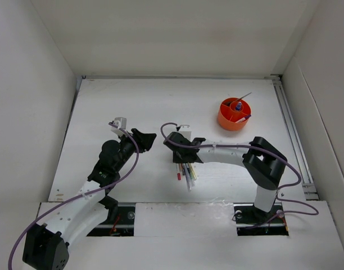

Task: Sort the stationery into containers
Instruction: Pick up the pen from the center of the board.

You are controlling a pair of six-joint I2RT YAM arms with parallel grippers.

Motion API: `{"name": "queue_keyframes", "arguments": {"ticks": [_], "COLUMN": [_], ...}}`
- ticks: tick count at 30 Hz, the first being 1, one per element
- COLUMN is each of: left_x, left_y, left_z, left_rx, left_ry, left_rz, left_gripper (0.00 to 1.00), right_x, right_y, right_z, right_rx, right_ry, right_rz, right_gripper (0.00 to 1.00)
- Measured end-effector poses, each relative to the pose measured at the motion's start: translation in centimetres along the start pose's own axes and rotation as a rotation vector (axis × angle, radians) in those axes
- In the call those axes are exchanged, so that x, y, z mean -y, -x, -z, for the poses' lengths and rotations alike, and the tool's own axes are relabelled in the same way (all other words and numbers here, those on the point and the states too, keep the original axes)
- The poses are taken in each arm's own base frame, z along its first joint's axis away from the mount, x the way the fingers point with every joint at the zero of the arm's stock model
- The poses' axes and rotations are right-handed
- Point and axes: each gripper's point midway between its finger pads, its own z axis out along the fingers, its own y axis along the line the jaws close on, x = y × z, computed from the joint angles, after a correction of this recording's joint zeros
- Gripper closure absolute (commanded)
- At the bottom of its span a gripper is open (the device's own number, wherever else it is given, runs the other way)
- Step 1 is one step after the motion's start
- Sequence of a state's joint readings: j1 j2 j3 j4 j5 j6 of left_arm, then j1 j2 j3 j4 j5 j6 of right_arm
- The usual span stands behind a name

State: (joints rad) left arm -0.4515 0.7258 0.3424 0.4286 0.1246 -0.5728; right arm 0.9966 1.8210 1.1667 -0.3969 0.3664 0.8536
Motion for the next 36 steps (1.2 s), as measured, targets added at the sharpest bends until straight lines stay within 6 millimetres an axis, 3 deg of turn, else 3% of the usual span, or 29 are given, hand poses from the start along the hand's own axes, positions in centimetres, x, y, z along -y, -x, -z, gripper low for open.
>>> {"name": "queue_keyframes", "arguments": {"ticks": [9,13,21,22,27,33,36], "left_x": [0.1,0.1,0.4,0.4,0.4,0.3,0.3], "left_y": [0.1,0.1,0.5,0.5,0.6,0.8,0.8], "left_z": [0.0,0.1,0.3,0.3,0.4,0.5,0.5], "left_rx": [0.004,0.005,0.018,0.019,0.022,0.030,0.030], "left_ry": [-0.003,-0.003,-0.011,-0.012,-0.011,-0.007,-0.007], "left_rz": [0.000,0.000,-0.002,-0.002,-0.002,-0.008,-0.010], "left_gripper": [0.54,0.54,0.54,0.54,0.54,0.54,0.54], "right_x": [-0.9,-1.2,-1.2,-1.2,-1.4,-1.6,-2.2], "right_y": [0.0,-0.1,-0.2,-0.2,0.0,0.3,2.2], "right_z": [-1.0,-1.2,-1.6,-1.6,-1.7,-1.4,0.0], "right_rx": [-0.005,-0.001,-0.005,-0.005,-0.003,0.001,0.039], "right_ry": [-0.012,-0.018,-0.040,-0.040,-0.047,-0.035,-0.002], "right_rz": [0.006,0.014,0.025,0.025,0.028,0.031,0.018], "right_gripper": [0.83,0.71,0.70,0.71,0.96,0.98,0.98]}}
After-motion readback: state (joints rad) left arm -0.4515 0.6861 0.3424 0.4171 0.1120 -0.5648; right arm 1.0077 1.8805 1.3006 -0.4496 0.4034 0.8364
